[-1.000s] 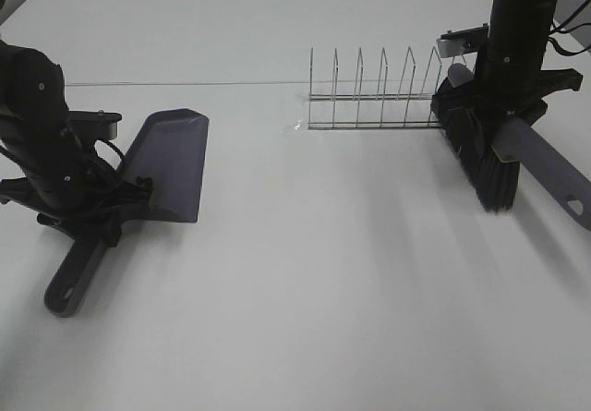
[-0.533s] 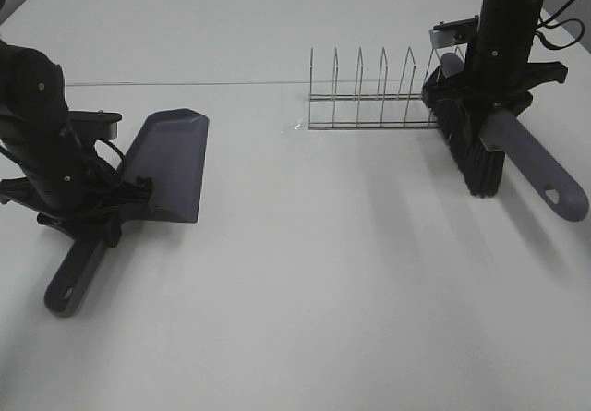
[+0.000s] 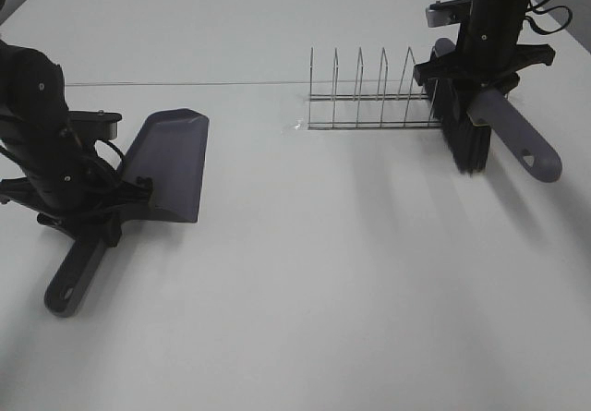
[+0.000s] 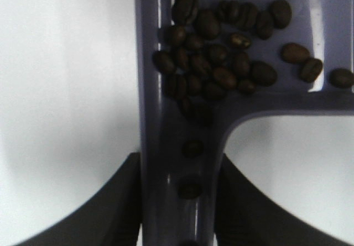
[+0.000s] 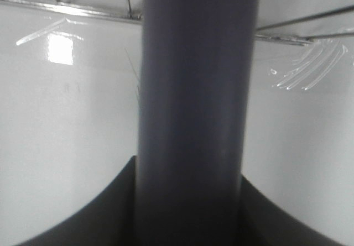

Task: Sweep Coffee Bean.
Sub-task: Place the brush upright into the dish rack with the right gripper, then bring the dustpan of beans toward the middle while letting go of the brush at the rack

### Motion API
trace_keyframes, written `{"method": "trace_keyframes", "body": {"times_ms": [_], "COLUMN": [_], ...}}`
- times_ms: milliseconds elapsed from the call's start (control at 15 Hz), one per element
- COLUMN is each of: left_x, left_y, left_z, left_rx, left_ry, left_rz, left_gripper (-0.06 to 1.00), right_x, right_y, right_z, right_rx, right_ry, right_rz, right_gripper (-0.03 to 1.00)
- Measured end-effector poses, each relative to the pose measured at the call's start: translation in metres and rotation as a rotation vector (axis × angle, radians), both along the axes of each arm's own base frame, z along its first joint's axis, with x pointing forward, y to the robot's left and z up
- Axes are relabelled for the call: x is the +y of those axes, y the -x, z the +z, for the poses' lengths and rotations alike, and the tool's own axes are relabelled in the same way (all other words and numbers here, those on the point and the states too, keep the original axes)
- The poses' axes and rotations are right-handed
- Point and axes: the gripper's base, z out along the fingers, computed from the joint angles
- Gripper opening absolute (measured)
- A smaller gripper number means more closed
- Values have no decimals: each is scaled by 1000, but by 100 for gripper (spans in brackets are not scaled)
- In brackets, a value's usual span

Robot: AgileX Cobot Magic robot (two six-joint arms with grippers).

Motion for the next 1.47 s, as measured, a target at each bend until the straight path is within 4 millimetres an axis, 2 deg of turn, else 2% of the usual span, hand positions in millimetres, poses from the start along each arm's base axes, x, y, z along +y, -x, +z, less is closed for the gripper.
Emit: {"method": "trace_keyframes", "body": {"times_ms": [133, 400, 733, 800, 933, 1000, 1133, 1200, 1267, 1333, 1467], "left_x": [0, 0, 0, 0, 0, 0, 0, 0, 0, -2, -7], "left_y": [0, 0, 0, 0, 0, 0, 0, 0, 0, -1, 1], "left_z": [0, 0, 0, 0, 0, 1, 3, 8, 8, 17, 22], "left_rx": [0, -1, -1, -1, -2, -4, -14, -35, -35, -57, -67], "left_ry": [0, 0, 0, 0, 0, 1, 5, 13, 13, 34, 44], "left_rz": [0, 0, 0, 0, 0, 0, 2, 5, 5, 21, 14], "left_gripper": [36, 36, 36, 36, 36, 36, 36, 36, 36, 36, 36], "right_x": [-2, -4, -3, -3, -3, -3, -3, -3, -3, -1, 0], "right_y": [-5, -8, -8, -8, -8, -10, -12, -11, -11, -3, 2], "right_z": [4, -8, -11, -11, -11, -8, 10, 46, 46, 83, 99], "right_rx": [-24, -1, 10, 9, 5, -4, -57, -141, -141, -211, -240], "right_ry": [-29, -57, -80, -80, -80, -82, -89, -104, -104, -144, -169], "right_rz": [0, -9, -16, -16, -16, -16, -14, -10, -10, -9, -8], "right_gripper": [34, 34, 34, 39, 64, 71, 78, 79, 79, 79, 79]}}
